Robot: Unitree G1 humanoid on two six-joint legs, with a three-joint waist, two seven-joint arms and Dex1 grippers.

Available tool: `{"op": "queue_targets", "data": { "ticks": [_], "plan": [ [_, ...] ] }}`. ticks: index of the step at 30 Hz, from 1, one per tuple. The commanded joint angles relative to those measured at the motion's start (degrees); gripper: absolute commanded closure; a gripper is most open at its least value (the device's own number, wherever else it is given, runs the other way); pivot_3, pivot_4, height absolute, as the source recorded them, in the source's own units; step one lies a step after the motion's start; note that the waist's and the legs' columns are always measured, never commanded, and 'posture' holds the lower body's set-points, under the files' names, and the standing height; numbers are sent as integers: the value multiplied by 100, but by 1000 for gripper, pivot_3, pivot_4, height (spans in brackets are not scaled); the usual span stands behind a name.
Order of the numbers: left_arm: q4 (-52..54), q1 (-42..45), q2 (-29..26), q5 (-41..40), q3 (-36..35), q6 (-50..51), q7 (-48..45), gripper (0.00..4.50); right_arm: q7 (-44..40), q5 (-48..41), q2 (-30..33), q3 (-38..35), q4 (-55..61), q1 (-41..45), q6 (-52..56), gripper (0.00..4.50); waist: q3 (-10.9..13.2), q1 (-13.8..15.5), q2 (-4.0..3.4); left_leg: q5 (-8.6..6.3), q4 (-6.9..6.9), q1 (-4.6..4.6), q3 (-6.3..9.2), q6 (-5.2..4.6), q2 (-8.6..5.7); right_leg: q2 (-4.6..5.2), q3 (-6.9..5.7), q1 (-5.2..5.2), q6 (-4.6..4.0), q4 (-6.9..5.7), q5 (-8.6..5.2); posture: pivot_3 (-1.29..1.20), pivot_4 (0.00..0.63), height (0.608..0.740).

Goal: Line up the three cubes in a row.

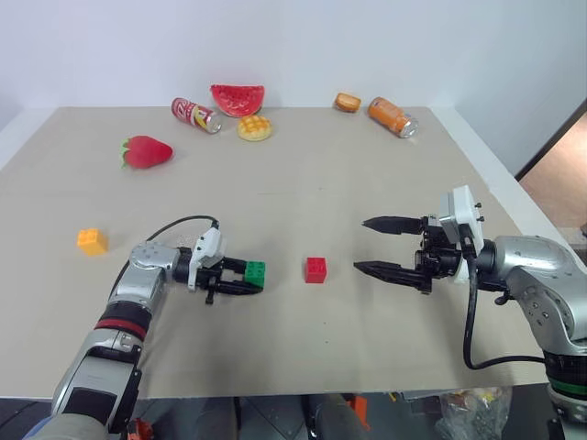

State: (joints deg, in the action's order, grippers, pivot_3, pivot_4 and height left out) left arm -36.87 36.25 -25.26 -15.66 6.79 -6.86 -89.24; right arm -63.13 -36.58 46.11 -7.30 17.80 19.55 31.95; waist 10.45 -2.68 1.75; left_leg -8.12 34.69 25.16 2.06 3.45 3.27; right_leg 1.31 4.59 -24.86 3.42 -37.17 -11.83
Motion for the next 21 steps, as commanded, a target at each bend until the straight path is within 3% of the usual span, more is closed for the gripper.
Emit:
{"op": "queue_targets", "data": {
  "ticks": [1, 21],
  "plan": [
    [-49, 168, 61, -5, -135, -47, 222, 3117, 38, 6, -1, -44, 47, 106, -108, 231, 0, 0, 0, 0, 0, 0, 0, 0, 0, 0, 0, 0, 0, 0, 0, 0, 150, 740],
    [-748, 396, 187, 223, -44, -475, 86, 3117, 134, 76, 4, -37, 71, 14, -197, 231, 0, 0, 0, 0, -2, 1, 0, 0, 0, -2, 1, -1, 1, 0, 0, 0, 150, 740]
  ]
}}
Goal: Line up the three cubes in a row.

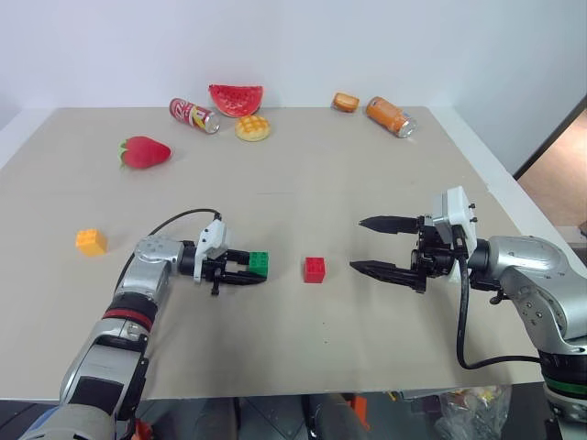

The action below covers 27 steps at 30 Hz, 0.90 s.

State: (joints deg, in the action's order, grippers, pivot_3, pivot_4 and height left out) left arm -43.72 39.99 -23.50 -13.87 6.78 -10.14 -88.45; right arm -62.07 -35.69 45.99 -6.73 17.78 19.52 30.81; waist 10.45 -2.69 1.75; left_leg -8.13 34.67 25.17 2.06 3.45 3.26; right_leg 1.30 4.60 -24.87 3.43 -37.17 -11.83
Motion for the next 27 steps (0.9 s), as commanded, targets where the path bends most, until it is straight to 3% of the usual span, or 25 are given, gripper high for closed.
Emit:
{"op": "queue_targets", "data": {
  "ticks": [1, 4, 5, 7, 11, 20, 27],
  "plan": [
    [-111, 24, 22, 66, -45, -179, 32, 3117, 32, -9, 18, -91, 75, 19, -85, 231, 0, 0, 0, 0, 0, 0, 0, 0, 0, 0, 0, 0, 0, 0, 0, 0, 150, 740],
    [-262, 37, 43, 151, -45, -285, 164, 3117, 37, -2, 26, -85, 61, 43, -82, 231, -1, 1, 0, 0, 0, -4, 0, 0, 0, 0, 0, 4, 0, 0, 0, 0, 150, 740],
    [-289, 38, 54, 160, -53, -317, 203, 2100, 32, -2, 30, -88, 57, 44, -85, 231, -1, 1, 0, 0, 1, -8, 0, 0, 0, 0, 0, 7, 0, 0, 0, 0, 150, 740],
    [-329, 41, 67, 161, -70, -249, 287, 1693, 25, 3, 37, -91, 49, 47, -92, 231, -2, 1, -1, 1, 2, -12, 0, -2, 0, 0, 0, 12, 0, -1, 3, 0, 150, 740],
    [-208, -24, 60, 102, -136, -305, 354, 106, 25, 23, 24, -58, 8, 99, -100, 231, -2, 0, -2, 6, 7, -26, 0, -9, 0, 1, 0, 29, -5, -1, 10, 0, 150, 740],
    [563, -487, -704, -115, -324, -95, 88, 18, -100, 56, -5, 64, -140, 298, -163, 231, -1, -57, -2, 6, -14, -52, -3, -10, 10, -6, 0, 41, -14, -1, 10, 0, 150, 740],
    [1916, -1384, -1775, -524, -743, 648, -119, 18, -237, 87, -9, 168, -258, 461, -245, 231, -1, -48, -2, 5, -19, -38, -7, -9, 15, -7, 0, 26, -14, 1, 2, 0, 150, 740]
  ]
}}
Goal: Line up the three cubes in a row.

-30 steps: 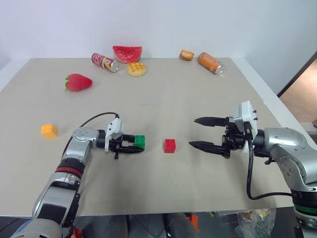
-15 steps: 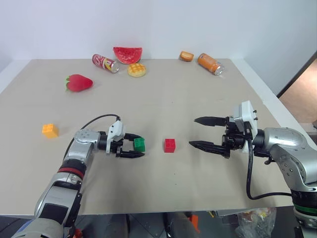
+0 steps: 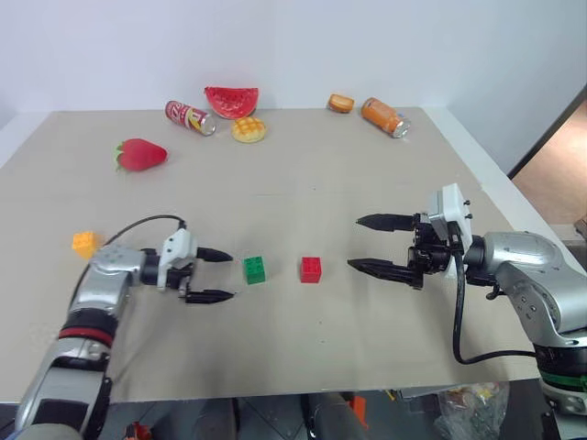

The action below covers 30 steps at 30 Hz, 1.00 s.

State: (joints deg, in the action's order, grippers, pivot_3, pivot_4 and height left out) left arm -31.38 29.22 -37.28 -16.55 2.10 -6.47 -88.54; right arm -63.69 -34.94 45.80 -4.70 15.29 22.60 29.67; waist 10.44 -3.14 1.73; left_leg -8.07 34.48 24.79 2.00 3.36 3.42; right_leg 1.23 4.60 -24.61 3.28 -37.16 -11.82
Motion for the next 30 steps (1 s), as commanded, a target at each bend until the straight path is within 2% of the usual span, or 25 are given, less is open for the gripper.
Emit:
{"op": "queue_targets", "data": {
  "ticks": [1, 4, 7, 10, 12, 14, 16, 20, 25, 30],
  "plan": [
    [916, -483, -546, -332, -359, 428, -90, 18, -88, 18, -10, -19, -36, 191, -149, 231, 0, 3, 0, 0, 0, 1, -2, 0, 1, 0, 0, -3, 0, 0, 0, 0, 150, 740],
    [1811, -989, -776, -735, -766, 1346, 484, 18, 76, 147, -211, 117, -168, 424, -250, 231, 0, 20, 0, -1, -1, 1, -9, 1, 5, 3, 0, -8, -2, 0, 0, 0, 150, 740],
    [2999, -1589, -712, -1346, -1291, 2294, 1278, 18, 383, 241, -593, 285, -228, 739, -280, 231, 0, 22, 0, 0, 2, 7, -16, 1, 8, 4, 0, -21, -10, -2, 5, 0, 150, 740],
    [4278, -2300, -320, -1794, -1865, 3075, 2629, 18, 891, 479, -1170, 608, -300, 1059, -269, 231, 0, -3, 1, 0, 3, 17, -25, 1, 14, 4, 0, -34, -12, -2, 8, 0, 150, 740],
    [5127, -2833, -4, -2541, -2328, 3870, 3542, 18, 854, 679, -1345, 885, -285, 1029, -402, 231, -2, 7, 5, -1, 0, 20, -26, 1, 18, 1, 0, -39, -11, -3, 9, 0, 150, 740],
    [5646, -3278, 336, -2606, -2616, 4239, 4467, 18, 705, 711, -1402, 1019, -268, 923, -470, 231, -2, 21, 4, -2, -3, 23, -24, 2, 21, -2, -1, -40, -7, -2, 3, 0, 150, 740],
    [5936, -3569, 733, -2578, -2883, 4527, 5498, 18, 637, 746, -1443, 1083, -338, 891, -532, 231, -2, 50, 4, -3, -4, 26, -24, 3, 20, -3, 0, -41, -4, -2, -2, 0, 150, 740],
    [5906, -3672, 1525, -1976, -3378, 4759, 7549, 18, 429, 675, -1527, 1134, -535, 994, -539, 231, -3, 50, 8, -2, 13, 21, -20, 2, 17, -4, -1, -27, -8, -1, 8, 0, 150, 740],
    [6123, -3619, 1865, -1622, -3507, 4695, 8481, 18, 69, 673, -1434, 1165, -538, 1048, -531, 231, -5, 45, 21, -1, 31, 17, -22, 6, 16, -2, 0, -27, -21, -1, 22, 0, 150, 740],
    [6062, -3545, 1931, -1574, -3447, 4686, 8700, 18, 65, 717, -1506, 1160, -549, 1080, -518, 231, -7, 45, 25, -1, 36, 18, -23, 13, 14, -1, 0, -28, -24, 0, 25, 0, 150, 740]
  ]
}}
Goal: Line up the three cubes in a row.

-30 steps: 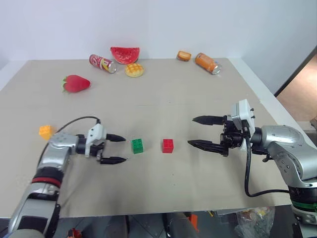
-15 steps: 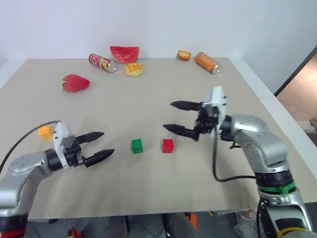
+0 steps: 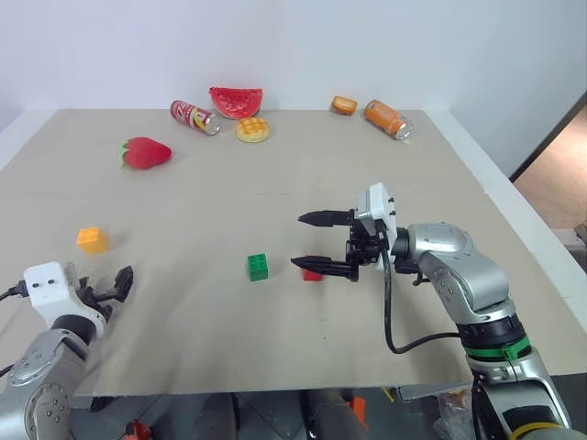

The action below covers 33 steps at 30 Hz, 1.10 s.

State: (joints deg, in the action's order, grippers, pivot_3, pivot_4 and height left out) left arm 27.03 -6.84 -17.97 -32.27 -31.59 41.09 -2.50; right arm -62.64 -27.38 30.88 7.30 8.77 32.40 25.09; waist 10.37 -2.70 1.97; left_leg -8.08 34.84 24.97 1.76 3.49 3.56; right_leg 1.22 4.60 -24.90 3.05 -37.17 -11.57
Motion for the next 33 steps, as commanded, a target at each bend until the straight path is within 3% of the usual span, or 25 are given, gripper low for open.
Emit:
{"op": "queue_targets", "data": {
  "ticks": [1, 5, 13, 33],
  "plan": [
    [183, 74, -35, 50, 2, -65, 78, 18, -38, -37, -18, -36, 126, 85, -64, 231, -1, 0, 1, 0, -1, 0, 0, 0, 0, 0, -1, -1, 0, 0, 0, 0, 150, 740],
    [-9, 168, -221, 380, 250, -90, 92, 18, 0, -47, -16, -71, 207, 14, -60, 231, -1, 1, 1, -2, -10, 7, 0, 2, 0, -1, -1, -9, 2, 1, -1, 0, 150, 740],
    [-754, 714, -315, 880, 87, -106, 524, 18, 149, 1, 22, -144, 220, -103, -69, 231, -2, 2, 4, -2, -17, 7, 0, 3, 1, -4, -1, -13, 3, 2, -2, 0, 150, 740],
    [-2372, 1986, -473, 1423, 252, -772, 405, 18, 271, 135, 130, -130, 234, -261, -151, 231, -7, 4, 12, -1, -19, 8, 0, 5, 1, -4, -1, -11, 8, 2, 1, 0, 150, 740]
  ]
}}
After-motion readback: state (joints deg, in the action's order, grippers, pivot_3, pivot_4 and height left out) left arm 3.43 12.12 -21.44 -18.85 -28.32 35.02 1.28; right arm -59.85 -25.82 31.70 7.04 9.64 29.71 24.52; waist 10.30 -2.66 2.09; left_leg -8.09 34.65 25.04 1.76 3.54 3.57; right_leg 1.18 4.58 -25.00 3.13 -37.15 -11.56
